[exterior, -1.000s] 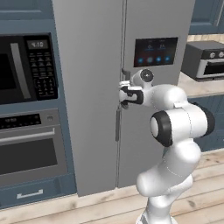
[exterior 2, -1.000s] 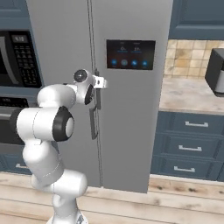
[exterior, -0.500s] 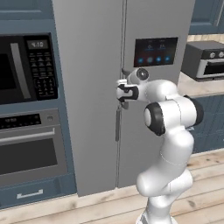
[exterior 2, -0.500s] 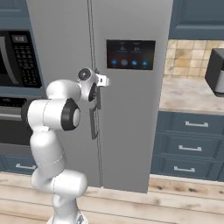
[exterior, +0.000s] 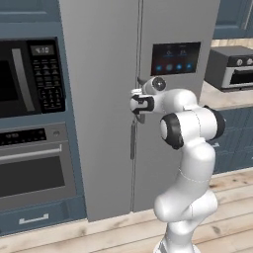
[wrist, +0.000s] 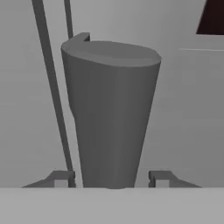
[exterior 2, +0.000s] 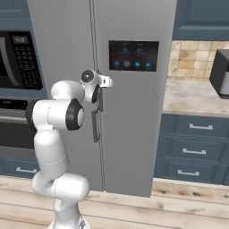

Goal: Place one of the steaks on the plate and the other in the bowl. Then place the bowl in the fridge.

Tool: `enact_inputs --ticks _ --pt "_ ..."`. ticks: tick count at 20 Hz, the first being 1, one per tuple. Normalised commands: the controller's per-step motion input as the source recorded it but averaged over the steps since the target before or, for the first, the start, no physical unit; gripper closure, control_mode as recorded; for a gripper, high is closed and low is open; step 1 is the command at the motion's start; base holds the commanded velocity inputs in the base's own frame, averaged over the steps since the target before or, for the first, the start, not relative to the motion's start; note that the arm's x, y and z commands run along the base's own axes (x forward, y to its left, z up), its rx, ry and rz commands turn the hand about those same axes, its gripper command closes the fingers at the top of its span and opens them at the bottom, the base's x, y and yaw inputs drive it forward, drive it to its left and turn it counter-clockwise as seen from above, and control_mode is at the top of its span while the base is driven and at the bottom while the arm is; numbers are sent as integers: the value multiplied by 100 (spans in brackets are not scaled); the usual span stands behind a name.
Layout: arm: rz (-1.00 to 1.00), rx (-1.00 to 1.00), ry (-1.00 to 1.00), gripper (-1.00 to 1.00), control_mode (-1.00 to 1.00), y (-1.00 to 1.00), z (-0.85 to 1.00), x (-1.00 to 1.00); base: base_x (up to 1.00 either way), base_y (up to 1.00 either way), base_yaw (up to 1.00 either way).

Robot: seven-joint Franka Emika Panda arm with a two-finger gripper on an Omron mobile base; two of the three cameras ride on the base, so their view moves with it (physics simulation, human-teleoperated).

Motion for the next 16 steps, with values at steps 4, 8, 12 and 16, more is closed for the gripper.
enact_inputs --ticks 4,8,12,16 --pt "0 0 0 100 -100 0 0 2 0 0 0" --pt "0 0 0 100 -100 -5 7 -36 0 0 0" --pt "0 2 0 100 -100 -31 13 -47 0 0 0" --pt "0 10 0 100 -100 -62 4 -67 0 0 0"
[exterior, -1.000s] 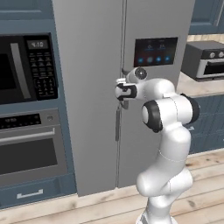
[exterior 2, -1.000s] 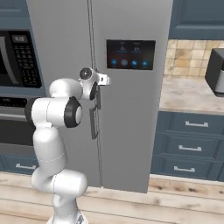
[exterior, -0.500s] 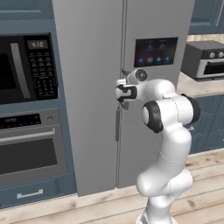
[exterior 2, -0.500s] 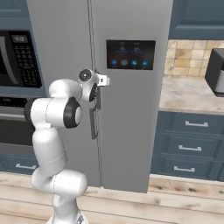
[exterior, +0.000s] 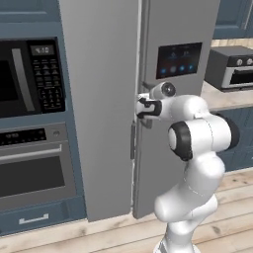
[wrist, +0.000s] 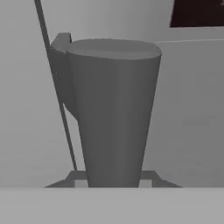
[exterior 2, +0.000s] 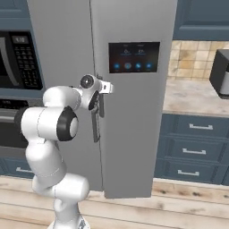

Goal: Place one of the steaks on the plate and the other in the bowl. Then place the bowl in the fridge.

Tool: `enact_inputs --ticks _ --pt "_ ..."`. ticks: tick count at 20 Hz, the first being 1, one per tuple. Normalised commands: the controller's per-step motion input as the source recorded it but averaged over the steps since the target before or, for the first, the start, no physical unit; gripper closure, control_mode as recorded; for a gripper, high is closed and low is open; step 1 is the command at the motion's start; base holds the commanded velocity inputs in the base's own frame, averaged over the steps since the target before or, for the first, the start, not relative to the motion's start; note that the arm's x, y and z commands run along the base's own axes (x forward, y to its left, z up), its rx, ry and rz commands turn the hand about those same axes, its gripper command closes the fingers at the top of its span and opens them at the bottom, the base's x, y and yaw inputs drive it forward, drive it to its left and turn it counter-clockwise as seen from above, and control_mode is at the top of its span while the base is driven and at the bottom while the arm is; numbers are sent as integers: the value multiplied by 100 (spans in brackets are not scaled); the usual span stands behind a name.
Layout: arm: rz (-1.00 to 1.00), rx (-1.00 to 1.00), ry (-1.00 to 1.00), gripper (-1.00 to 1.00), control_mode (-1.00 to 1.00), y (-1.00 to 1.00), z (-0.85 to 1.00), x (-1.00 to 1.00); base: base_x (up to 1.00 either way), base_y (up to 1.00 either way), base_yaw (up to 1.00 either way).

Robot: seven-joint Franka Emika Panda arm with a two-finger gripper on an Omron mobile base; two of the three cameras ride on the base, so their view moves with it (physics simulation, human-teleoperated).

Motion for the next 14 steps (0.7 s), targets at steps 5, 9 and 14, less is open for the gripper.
enact_inputs --ticks 5,9,14 --pt "17 13 1 100 -100 -95 10 -50 0 0 0" --pt "27 8 0 100 -100 -83 31 -72 0 0 0" --pt "25 4 0 100 -100 -79 36 -84 0 0 0"
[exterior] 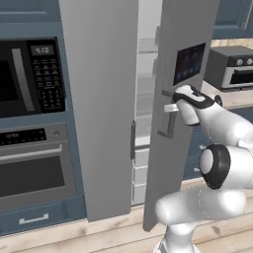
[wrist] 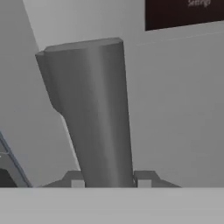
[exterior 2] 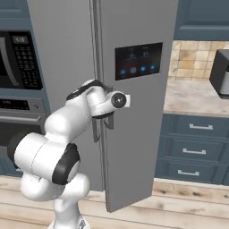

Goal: Place one of the steaks on the plate and the other in the bowl. Then place the bowl in the fridge.

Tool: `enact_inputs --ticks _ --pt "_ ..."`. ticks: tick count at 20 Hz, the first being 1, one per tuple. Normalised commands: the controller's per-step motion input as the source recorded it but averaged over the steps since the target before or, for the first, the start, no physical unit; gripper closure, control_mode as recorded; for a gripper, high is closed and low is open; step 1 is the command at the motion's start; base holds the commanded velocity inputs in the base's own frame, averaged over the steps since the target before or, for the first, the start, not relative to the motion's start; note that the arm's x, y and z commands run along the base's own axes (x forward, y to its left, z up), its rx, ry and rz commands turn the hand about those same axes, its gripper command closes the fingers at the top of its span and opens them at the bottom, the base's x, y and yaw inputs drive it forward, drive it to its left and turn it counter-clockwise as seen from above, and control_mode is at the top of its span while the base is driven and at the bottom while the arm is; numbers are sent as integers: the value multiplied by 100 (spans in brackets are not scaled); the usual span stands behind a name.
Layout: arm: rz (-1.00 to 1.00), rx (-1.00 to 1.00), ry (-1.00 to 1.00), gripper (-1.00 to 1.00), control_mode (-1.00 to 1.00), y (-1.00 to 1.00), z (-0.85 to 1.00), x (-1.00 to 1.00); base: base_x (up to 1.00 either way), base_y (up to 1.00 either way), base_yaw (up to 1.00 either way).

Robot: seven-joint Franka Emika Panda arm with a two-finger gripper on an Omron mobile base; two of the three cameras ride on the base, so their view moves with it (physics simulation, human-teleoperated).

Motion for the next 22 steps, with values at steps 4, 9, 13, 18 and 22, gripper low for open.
enact_inputs --ticks 4,9,13,18,22 --pt "22 5 2 100 -100 -81 44 -52 0 0 0" --pt "9 1 1 -100 -100 -16 2 -8 0 0 0" --pt "2 0 0 -100 -100 0 0 0 0 0 0" --pt "0 0 -1 -100 -100 -27 0 -19 0 0 0" --pt "-1 -2 -6 -100 -100 -33 15 -81 0 0 0"
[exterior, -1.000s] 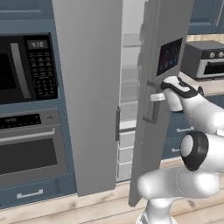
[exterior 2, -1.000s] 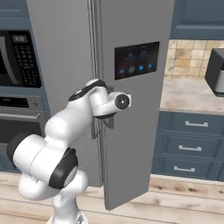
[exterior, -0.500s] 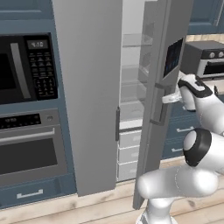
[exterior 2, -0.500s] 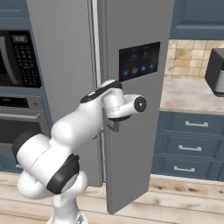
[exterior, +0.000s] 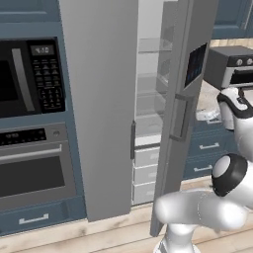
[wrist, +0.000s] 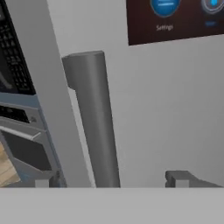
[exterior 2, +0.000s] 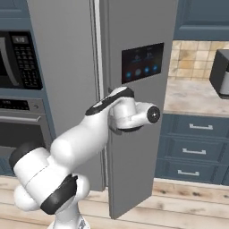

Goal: Place one of the steaks on the plate and the other in the bowl. Then place the bowl in the fridge.

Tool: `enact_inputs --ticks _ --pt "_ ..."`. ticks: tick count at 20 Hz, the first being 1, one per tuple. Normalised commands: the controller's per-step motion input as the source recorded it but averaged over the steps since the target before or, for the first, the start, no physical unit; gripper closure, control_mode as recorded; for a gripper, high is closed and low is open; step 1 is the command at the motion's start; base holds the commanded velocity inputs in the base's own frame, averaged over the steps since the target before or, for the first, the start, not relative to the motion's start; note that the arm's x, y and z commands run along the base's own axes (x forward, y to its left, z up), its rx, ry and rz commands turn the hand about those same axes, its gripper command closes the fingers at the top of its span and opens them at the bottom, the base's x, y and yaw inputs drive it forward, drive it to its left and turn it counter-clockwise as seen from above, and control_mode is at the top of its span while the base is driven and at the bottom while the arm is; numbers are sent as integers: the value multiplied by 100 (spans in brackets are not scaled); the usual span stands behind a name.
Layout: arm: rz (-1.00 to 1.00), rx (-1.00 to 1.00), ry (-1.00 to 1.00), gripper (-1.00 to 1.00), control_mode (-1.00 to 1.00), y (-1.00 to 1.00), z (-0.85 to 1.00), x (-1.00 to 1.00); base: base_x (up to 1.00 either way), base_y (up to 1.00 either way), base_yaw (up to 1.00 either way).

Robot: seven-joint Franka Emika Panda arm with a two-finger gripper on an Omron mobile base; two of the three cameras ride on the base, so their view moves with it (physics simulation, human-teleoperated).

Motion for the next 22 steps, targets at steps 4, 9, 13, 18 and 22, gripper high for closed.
enact_inputs --ticks 4,9,13,18,22 --pt "-13 -28 0 -100 -100 62 37 -92 0 0 0" --pt "-13 -41 7 -100 -100 93 23 -55 0 0 0" --pt "-24 -41 21 -100 -100 100 0 -9 0 0 0" --pt "-21 -68 23 -100 -100 64 -22 35 0 0 0" --pt "0 -32 18 -100 -100 23 1 49 0 0 0"
